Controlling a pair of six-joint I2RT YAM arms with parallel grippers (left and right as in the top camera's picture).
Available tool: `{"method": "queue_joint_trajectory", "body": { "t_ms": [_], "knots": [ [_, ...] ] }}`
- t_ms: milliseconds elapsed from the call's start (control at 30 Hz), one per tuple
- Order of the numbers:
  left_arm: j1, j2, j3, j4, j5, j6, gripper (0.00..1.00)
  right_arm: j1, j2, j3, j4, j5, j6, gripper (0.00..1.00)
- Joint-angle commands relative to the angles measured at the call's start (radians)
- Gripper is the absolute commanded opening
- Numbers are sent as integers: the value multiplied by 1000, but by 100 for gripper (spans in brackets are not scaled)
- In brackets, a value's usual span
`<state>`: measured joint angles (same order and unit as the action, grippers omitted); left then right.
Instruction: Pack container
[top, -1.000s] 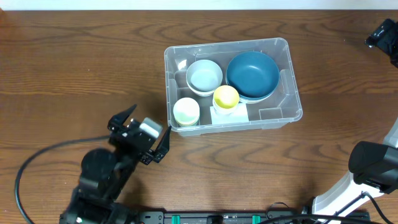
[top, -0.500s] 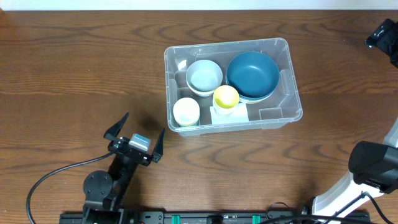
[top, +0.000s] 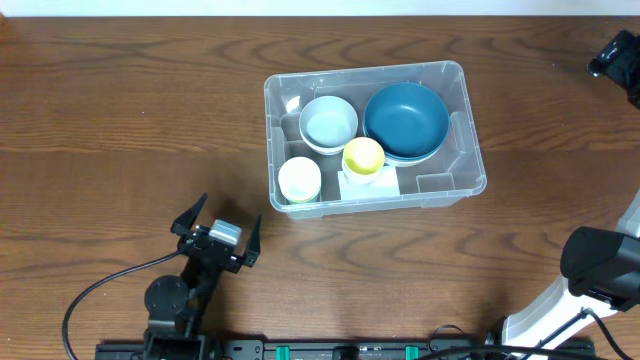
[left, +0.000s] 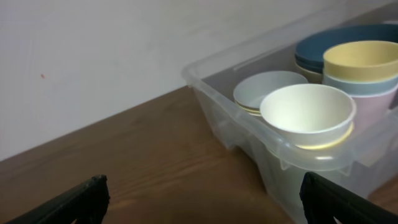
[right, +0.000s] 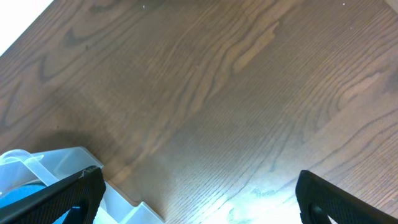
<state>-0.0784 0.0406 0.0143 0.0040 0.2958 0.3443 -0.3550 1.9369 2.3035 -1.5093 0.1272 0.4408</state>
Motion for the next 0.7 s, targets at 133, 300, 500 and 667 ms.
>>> {"method": "queue_joint_trajectory", "body": {
  "t_ms": [133, 300, 500, 667],
  "knots": [
    [24, -39, -10, -52, -4, -13, 98, -4, 8, -2, -2, 3, 15, 99],
    [24, -37, -10, -51, -4, -13, 98, -4, 8, -2, -2, 3, 15, 99],
    [24, -35, -10, -51, -4, -13, 98, -4, 8, -2, -2, 3, 15, 99],
    [24, -35, -10, -51, -4, -13, 98, -4, 8, -2, -2, 3, 15, 99]
  ]
}}
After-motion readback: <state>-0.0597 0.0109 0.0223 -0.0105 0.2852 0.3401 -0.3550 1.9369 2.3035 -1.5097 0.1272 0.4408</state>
